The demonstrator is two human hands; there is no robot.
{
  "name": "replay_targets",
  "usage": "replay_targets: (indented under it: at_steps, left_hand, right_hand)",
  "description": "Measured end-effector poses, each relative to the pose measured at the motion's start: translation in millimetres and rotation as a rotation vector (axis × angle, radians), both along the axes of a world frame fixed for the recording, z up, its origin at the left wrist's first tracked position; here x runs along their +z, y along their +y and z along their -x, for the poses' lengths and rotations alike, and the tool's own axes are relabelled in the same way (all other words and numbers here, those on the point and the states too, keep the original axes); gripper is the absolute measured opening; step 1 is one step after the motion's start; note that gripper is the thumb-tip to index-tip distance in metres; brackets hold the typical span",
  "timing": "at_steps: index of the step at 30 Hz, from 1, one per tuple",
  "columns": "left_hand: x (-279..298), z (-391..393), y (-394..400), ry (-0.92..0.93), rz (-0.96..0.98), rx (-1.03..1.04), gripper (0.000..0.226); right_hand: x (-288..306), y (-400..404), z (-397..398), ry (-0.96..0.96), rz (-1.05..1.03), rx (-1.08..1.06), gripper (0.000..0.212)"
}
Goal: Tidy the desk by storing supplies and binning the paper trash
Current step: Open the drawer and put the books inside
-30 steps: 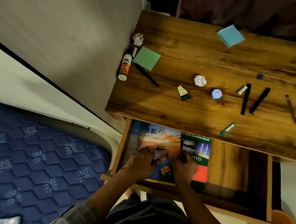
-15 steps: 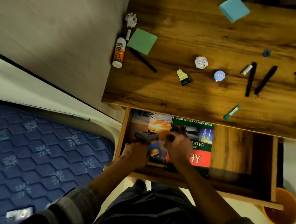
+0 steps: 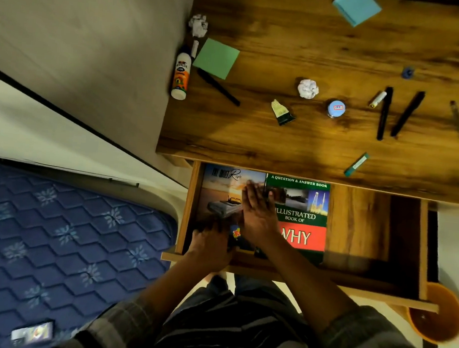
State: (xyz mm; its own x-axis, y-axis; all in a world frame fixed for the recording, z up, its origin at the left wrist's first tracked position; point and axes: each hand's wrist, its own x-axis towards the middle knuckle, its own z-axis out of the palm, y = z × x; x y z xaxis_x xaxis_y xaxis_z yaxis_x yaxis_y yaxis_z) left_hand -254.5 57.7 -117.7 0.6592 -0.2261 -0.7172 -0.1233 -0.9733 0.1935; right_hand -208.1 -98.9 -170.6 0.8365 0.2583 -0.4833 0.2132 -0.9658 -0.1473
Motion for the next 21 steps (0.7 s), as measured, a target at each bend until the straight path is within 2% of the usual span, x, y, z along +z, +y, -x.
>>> replay_targets:
  at_steps: [4, 6, 10, 12, 15, 18, 21]
  left_hand:
    - [13, 9, -5, 0.019, -0.011, -0.020, 0.074]
    - [21, 14, -7, -0.021, 0.125, 0.044, 0.061]
    - [42, 33, -5, 0.068, 0.637, 0.444, 0.034]
    - [53, 41, -8, 0.108, 0.788, 0.754, 0.016]
    - [69, 49, -12, 0.160, 0.950, 1.222, 0.014]
    - [75, 50, -7, 0.171, 0.995, 1.285, 0.017]
    - [74, 57, -3, 0.311, 1.050, 1.385, 0.025]
  right_hand:
    - [9, -3, 2, 0.027, -0.029, 0.012, 0.084]
    - [21, -5, 6, 0.026, -0.084, -0.017, 0.079]
    - [57, -12, 30, 0.043, -0.148, -0.120, 0.076]
    - [78, -19, 46, 0.036, -0.176, -0.151, 0.077]
    - [104, -31, 73, -0.015, -0.224, -0.230, 0.072]
    - [115, -42, 99, -0.087, -0.278, -0.368, 0.062]
    - [123, -53, 128, -0.126, -0.366, -0.502, 0.057]
